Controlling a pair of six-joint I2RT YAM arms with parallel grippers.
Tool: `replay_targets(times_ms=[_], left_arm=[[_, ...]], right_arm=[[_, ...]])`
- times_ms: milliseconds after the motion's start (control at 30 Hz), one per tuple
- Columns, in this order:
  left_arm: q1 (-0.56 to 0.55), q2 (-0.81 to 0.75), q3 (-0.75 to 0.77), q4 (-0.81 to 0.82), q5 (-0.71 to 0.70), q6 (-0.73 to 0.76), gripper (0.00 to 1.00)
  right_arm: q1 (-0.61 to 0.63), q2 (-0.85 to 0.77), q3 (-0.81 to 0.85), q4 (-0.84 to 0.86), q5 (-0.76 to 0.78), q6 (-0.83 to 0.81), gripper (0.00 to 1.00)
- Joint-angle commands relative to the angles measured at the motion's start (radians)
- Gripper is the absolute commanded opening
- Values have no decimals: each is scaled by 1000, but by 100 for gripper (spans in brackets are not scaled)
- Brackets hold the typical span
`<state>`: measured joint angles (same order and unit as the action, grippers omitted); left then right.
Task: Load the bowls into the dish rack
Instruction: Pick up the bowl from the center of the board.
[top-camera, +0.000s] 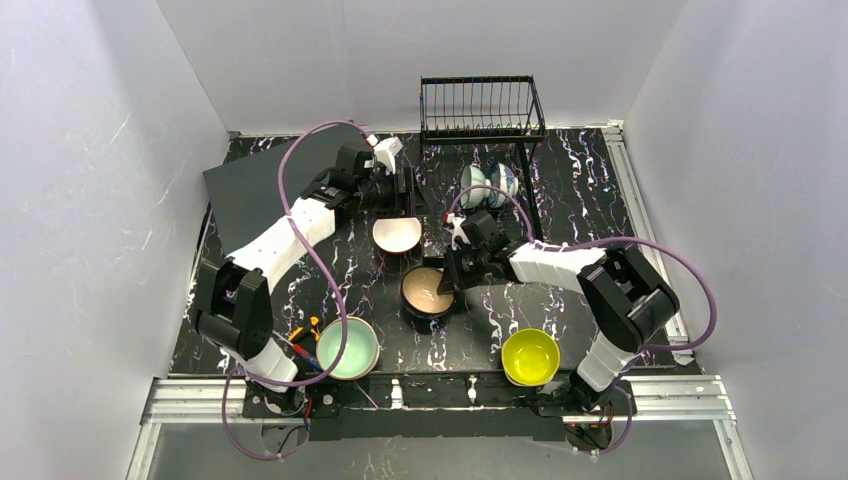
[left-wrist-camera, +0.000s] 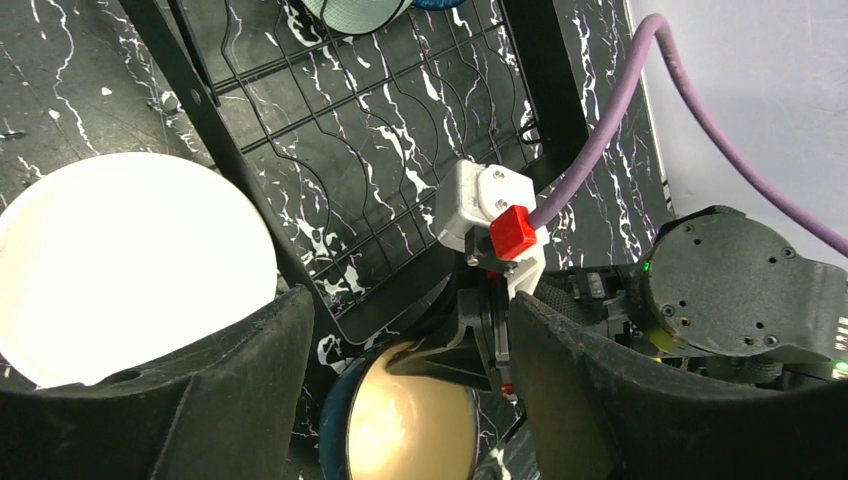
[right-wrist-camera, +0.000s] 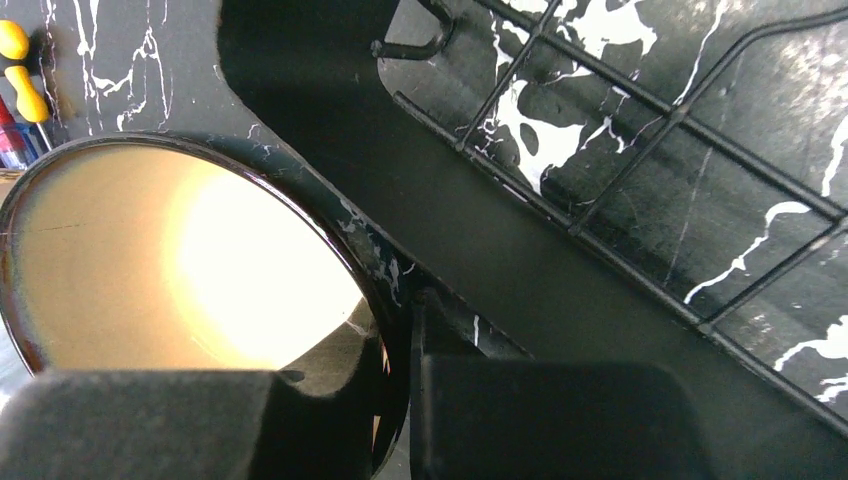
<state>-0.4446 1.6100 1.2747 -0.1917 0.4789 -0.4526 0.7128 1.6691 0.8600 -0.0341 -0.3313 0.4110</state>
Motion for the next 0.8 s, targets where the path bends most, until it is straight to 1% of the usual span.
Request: replay_targets(times_ms=[0, 133, 233, 300, 400, 500, 633, 767], left_arm=[[-5, -84, 0, 10, -34, 21, 69], [-5, -104, -9, 18, -44, 30, 69], [-9, -99, -1, 7, -54, 43, 68], [-25, -99, 11, -17, -83, 66, 68], [-67, -91, 38, -68, -130, 108, 68], [-94, -75, 63, -113, -178, 128, 68], [-113, -49, 94, -168, -243, 148, 63], [-135, -21, 121, -204, -254, 175, 59]], right_arm=[[-4, -89, 114, -33, -16, -12, 1], [-16, -145, 152, -104, 85, -56, 1], [-57, -170, 176, -164, 156, -84, 1], [-83, -181, 204, -209, 196, -107, 1], [-90, -211, 235, -246, 269, -130, 1], [-91, -240, 248, -247, 292, -132, 1], [-91, -272, 252, -248, 304, -133, 1], [-91, -300, 252, -245, 316, -131, 1]])
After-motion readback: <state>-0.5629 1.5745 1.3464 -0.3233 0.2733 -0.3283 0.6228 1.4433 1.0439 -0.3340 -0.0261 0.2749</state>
